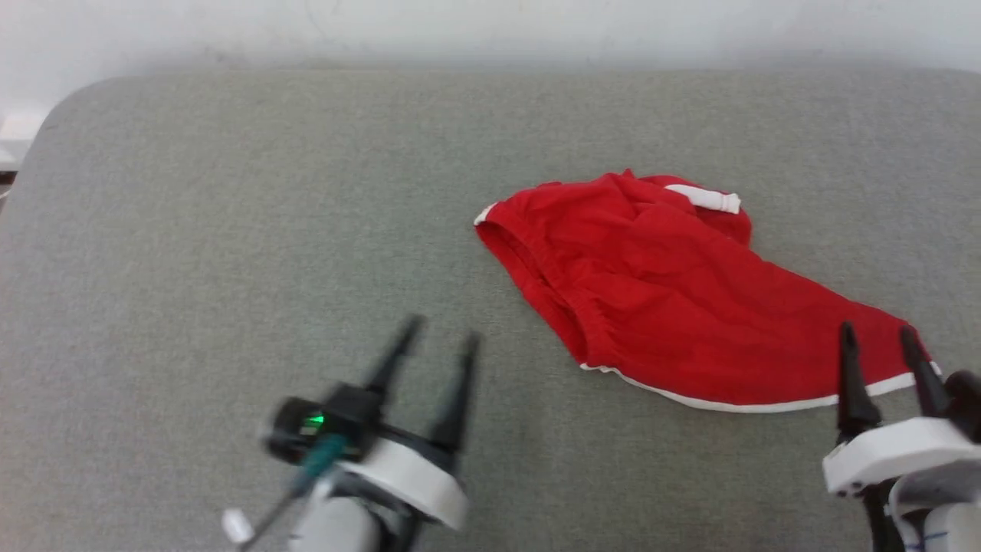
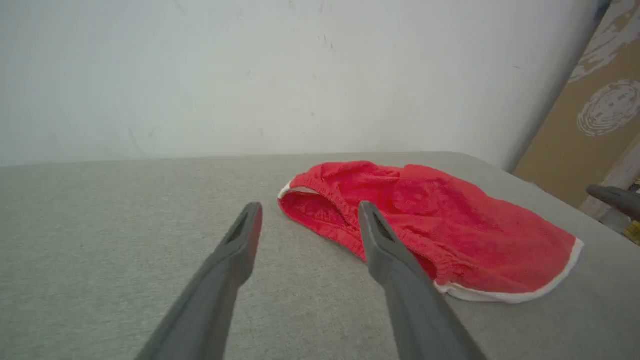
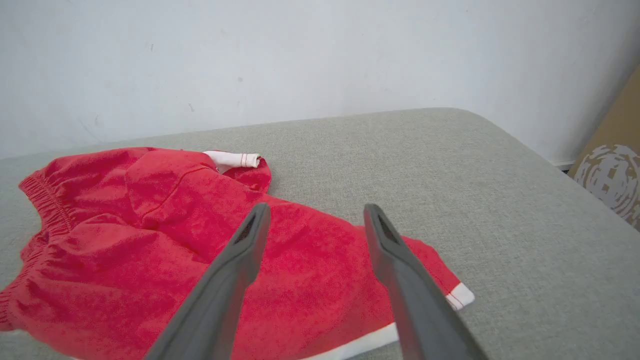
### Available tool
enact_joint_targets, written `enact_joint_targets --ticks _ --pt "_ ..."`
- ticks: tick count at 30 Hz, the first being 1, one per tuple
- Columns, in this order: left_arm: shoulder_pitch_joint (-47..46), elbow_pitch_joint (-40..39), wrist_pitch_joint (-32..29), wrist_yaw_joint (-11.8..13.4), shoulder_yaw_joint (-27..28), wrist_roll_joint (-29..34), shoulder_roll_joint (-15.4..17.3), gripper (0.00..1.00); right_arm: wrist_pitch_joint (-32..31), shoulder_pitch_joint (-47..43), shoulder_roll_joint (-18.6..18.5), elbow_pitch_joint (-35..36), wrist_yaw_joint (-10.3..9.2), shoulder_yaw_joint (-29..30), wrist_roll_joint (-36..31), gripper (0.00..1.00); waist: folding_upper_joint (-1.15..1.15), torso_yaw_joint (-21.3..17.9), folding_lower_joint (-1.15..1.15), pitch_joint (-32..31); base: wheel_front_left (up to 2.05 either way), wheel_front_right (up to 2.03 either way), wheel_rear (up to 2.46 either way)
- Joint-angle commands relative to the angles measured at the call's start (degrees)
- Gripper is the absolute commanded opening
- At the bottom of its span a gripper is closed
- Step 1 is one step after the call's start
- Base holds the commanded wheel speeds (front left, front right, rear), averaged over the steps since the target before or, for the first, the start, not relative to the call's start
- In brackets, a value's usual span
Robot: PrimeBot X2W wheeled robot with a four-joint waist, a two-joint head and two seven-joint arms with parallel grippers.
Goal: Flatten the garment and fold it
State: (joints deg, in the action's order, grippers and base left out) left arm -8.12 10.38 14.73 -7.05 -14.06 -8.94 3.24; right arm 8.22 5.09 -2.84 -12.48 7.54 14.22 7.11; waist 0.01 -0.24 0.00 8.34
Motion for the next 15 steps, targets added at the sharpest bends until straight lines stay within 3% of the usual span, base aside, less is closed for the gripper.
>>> enact_joint_targets --ticks 1,6,15 --pt "-1.7 1.5 0.0 -0.4 -3.2 0.5 0.5 1.00 0.5 -1.2 0.0 1.2 -0.05 -0.9 0.4 1.00 -0.01 -1.2 0.00 -0.2 0.00 0.00 0.00" --pt "-6.6 7.9 -2.0 -0.4 -15.8 -2.5 2.2 1.00 0.7 -2.9 0.0 4.0 -0.05 -3.2 1.2 1.00 -0.01 -4.2 0.00 0.1 0.00 0.00 0.00" --pt "-13.8 19.7 -9.3 -0.4 -21.7 -10.1 1.9 1.00 0.6 -3.0 0.0 4.3 -0.05 -6.4 2.1 1.00 -0.01 -9.1 0.00 1.5 0.00 0.00 0.00"
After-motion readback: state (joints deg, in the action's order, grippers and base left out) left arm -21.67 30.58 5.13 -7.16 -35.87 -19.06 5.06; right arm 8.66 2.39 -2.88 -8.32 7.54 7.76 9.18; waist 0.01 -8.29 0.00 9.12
